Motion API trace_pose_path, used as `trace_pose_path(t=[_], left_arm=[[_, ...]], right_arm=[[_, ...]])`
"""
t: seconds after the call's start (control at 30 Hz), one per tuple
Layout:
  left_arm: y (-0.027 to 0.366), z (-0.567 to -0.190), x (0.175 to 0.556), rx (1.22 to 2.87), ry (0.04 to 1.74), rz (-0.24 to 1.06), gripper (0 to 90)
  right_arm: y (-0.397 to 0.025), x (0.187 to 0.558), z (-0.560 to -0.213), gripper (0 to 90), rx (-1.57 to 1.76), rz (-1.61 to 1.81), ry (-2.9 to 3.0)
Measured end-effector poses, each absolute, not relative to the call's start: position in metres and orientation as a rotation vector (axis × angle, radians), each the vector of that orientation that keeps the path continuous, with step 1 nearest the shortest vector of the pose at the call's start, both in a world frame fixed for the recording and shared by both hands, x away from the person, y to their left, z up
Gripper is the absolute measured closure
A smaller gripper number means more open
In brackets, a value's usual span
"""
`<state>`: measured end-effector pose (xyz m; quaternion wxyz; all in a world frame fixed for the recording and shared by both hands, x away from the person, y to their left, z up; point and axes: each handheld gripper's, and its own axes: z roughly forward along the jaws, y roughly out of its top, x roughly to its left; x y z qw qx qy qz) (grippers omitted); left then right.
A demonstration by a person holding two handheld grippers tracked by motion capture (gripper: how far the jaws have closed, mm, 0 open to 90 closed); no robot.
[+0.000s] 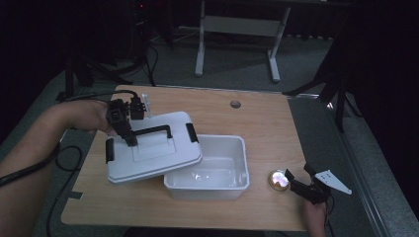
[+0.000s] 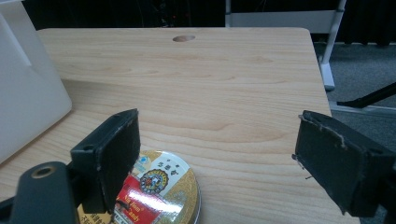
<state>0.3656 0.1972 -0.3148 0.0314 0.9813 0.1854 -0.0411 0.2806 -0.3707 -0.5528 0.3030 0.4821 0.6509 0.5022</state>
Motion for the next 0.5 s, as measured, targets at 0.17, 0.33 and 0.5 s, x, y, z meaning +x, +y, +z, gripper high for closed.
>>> trace_pose_path(t=[0.17, 0.33, 0.5], left_arm=[[0.22, -0.315, 0.361, 2.993, 0.641, -0.117, 83.4], [0.244, -0.318, 0.358, 2.967, 0.736, -0.114, 83.4], [0.266, -0.324, 0.355, 2.95, 0.809, -0.139, 83.4]], right_arm=[[-0.371, 0.281, -0.553, 13.7, 1.278, 1.328, 1.728], [-0.37, 0.281, -0.553, 13.7, 1.278, 1.325, 1.731], [-0.37, 0.281, -0.553, 13.7, 1.277, 1.322, 1.732]])
